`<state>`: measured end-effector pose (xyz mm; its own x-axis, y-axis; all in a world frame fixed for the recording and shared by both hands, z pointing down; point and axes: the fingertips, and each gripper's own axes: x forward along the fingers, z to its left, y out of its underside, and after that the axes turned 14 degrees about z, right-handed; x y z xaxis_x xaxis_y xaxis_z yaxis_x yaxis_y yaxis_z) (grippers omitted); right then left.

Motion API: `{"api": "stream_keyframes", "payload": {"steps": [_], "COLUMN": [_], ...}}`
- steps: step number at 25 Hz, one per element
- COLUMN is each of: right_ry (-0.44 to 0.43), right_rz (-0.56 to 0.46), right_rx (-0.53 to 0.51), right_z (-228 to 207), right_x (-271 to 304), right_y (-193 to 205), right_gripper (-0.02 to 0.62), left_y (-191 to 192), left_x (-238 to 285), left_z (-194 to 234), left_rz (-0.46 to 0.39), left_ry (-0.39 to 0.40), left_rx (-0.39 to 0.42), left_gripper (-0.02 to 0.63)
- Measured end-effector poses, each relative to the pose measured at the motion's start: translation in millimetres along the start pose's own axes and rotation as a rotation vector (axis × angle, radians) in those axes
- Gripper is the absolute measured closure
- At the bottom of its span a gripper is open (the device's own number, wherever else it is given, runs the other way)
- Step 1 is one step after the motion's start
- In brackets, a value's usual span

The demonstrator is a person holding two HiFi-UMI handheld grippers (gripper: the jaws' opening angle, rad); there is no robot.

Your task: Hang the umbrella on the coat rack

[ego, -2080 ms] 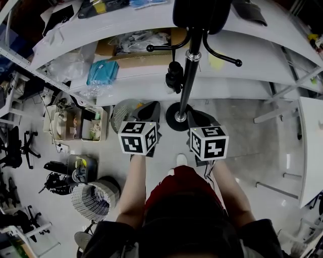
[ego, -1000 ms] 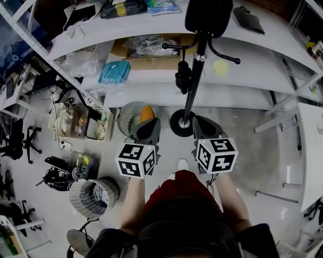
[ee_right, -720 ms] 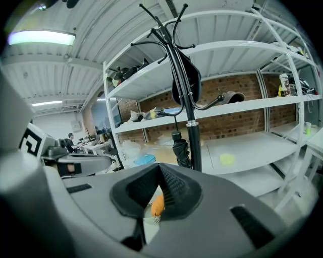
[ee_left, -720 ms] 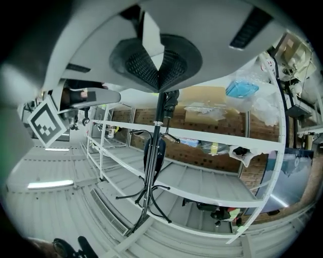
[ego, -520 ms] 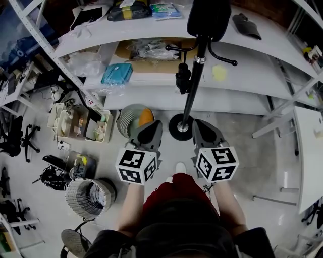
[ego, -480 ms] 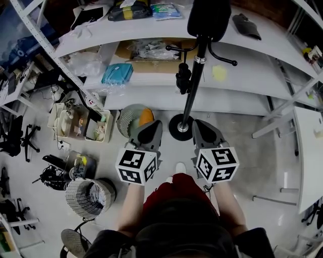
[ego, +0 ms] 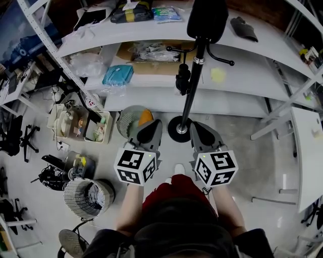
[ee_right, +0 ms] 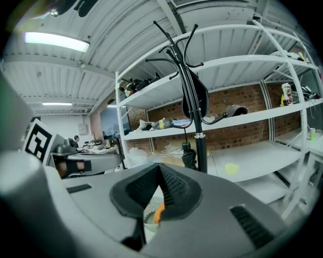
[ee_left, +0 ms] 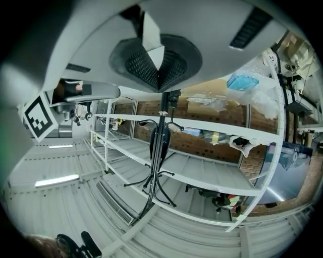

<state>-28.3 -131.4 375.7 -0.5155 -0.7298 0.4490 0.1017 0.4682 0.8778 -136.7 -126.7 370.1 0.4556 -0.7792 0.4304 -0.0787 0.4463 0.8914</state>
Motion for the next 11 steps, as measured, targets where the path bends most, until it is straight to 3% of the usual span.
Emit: {"api": "stream_keyframes", "payload": {"steps": [11], "right_ry": [-0.001], "right_rz": [-0.005], "right_rx": [0.016], "right_z": [5.6], "right_x": [-2.5], "right_y": [5.1], "right_gripper": [0.578], "left_y": [-1.3], "left_x": [1.5], "left_z": [-3.7], "left_rz": [-0.006], "left_ry": [0.028], "left_rx": [0.008], "left_gripper": [0.594]}}
